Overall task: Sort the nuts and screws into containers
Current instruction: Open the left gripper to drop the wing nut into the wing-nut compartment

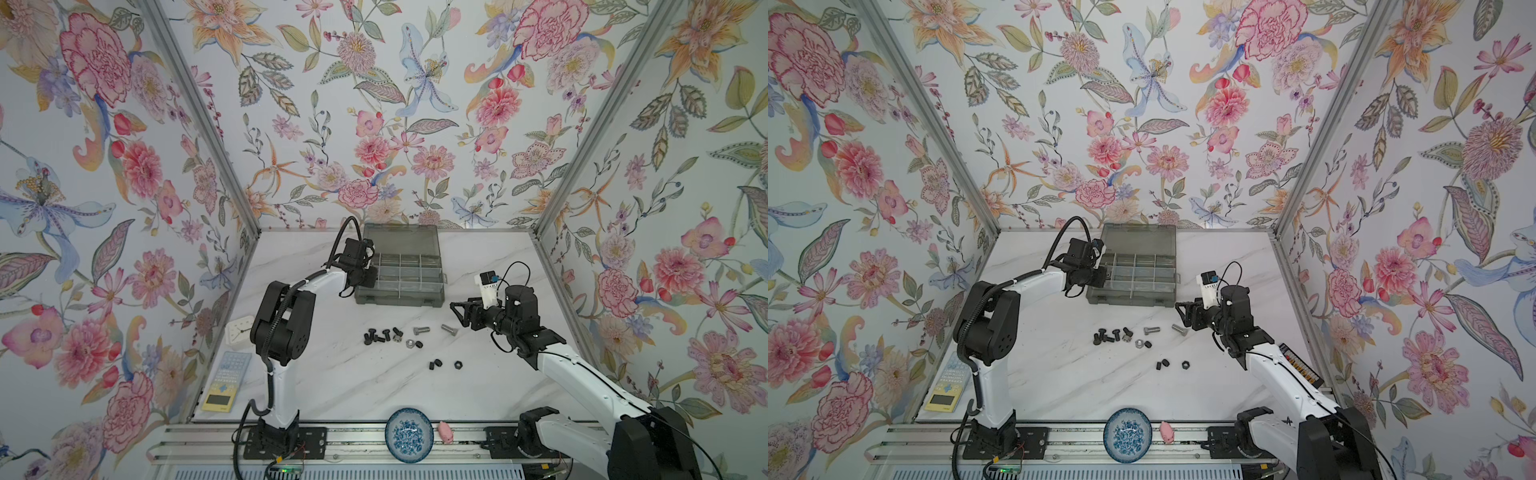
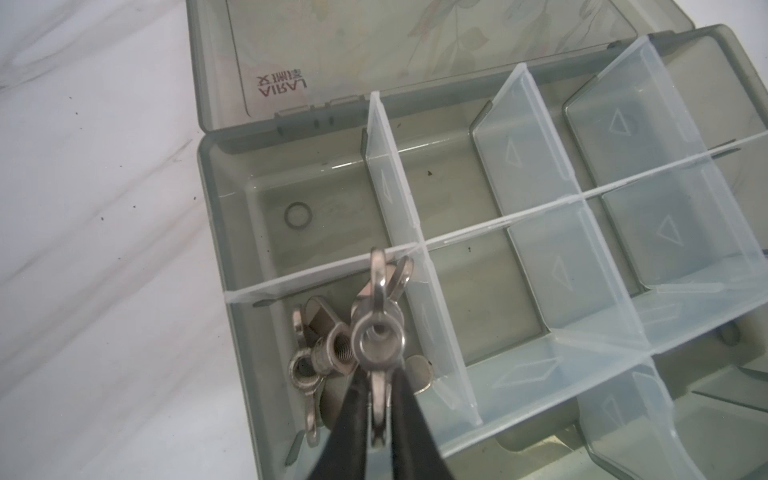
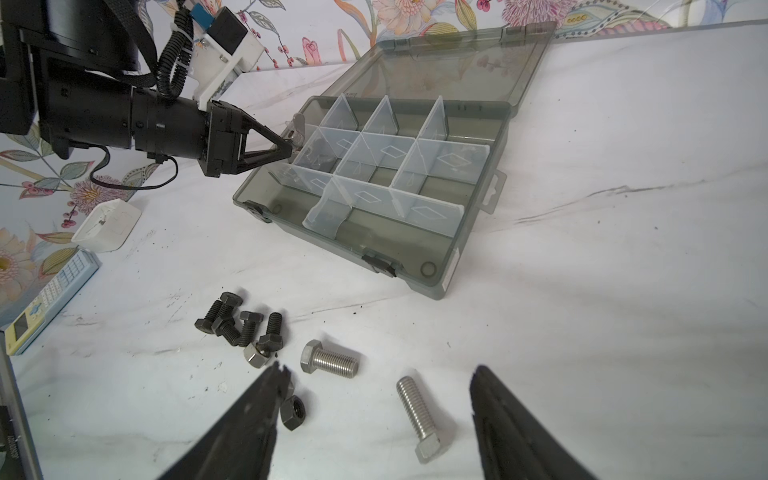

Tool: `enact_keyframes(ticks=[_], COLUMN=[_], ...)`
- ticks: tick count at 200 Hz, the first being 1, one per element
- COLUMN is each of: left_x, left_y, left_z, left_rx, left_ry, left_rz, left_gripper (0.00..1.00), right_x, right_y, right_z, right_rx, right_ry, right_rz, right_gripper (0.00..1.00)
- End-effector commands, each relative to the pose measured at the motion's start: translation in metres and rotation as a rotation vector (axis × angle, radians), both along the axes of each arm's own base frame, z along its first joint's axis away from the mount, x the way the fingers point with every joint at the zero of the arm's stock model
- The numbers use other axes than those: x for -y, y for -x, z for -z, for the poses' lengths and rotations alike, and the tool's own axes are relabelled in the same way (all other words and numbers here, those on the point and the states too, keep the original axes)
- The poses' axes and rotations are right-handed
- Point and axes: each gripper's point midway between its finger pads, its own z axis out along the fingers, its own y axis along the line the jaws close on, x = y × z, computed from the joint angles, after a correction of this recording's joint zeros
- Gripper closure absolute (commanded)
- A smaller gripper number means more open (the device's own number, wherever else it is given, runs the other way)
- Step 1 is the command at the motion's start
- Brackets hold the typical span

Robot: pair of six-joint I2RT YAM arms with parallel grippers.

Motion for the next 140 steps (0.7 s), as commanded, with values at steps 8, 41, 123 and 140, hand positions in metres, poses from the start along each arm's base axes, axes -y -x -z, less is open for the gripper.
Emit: enact_keyframes(ticks=[8,41,123,140], left_x=[-0.005,-0.002,0.012,0.006], left_y=[-0.006,-0.005,0.04,0.047], left_z=[-0.01,-0.035,-0.072,-0.07], left_rx=[0.023,0.074,0.093,0.088], left_ry=[-0.006,0.019,0.134,0.119], left_rz=[-0.008,0.009,0.066,0.048], left_gripper=[0.7,0.66,0.55,0.54], right_x=[0.001,0.001,0.0,-0.001], right_y=[0.002,0.003,0.0,0.0], right_z=[-0.003,-0.004,0.001,0.003], right_rx=[0.003,0.008,-0.01,-0.017], right_ry=[-0.014,-0.015,0.002,0.008], right_rz=[0.004,0.003,-0.008,-0.017], right_gripper=[0.27,0.27,0.27,0.27])
